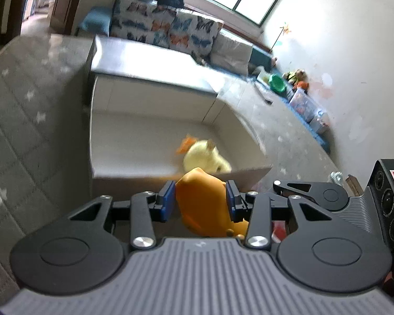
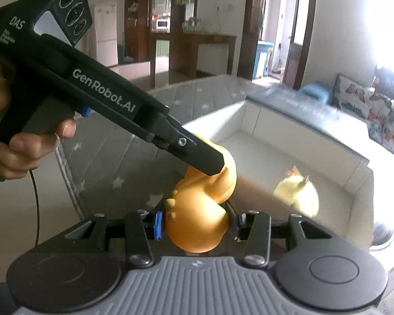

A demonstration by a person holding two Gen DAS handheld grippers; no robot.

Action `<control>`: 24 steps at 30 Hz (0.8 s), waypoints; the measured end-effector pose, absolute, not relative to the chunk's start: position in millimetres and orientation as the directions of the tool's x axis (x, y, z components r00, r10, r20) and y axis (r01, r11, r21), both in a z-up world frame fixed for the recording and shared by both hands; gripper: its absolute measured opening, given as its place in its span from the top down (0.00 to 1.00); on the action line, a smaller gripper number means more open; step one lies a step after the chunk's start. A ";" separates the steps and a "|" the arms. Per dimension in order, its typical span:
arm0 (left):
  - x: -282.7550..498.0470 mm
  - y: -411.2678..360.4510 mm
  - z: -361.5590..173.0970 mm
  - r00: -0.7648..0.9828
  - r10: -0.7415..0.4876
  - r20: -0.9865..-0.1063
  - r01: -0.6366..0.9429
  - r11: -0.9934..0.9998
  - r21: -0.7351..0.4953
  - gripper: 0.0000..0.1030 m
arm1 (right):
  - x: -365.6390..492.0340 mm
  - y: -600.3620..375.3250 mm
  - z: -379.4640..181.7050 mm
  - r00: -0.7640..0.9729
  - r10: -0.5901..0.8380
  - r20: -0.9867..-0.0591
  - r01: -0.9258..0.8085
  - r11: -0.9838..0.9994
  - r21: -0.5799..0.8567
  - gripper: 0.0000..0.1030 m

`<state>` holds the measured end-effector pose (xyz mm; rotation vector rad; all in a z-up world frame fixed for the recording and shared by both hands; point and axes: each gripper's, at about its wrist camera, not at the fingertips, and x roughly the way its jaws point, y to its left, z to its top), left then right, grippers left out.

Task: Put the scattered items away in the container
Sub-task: 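Carry the held duck over the box wall and lower it inside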

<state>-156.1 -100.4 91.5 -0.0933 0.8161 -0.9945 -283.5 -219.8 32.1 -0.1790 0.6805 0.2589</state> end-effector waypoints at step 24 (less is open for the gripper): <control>-55.7 -169.9 88.0 0.316 -0.718 -0.621 0.678 0.628 -0.381 0.59 | -166.9 -271.6 36.2 0.739 0.119 -0.664 -0.163 0.987 -0.004 0.55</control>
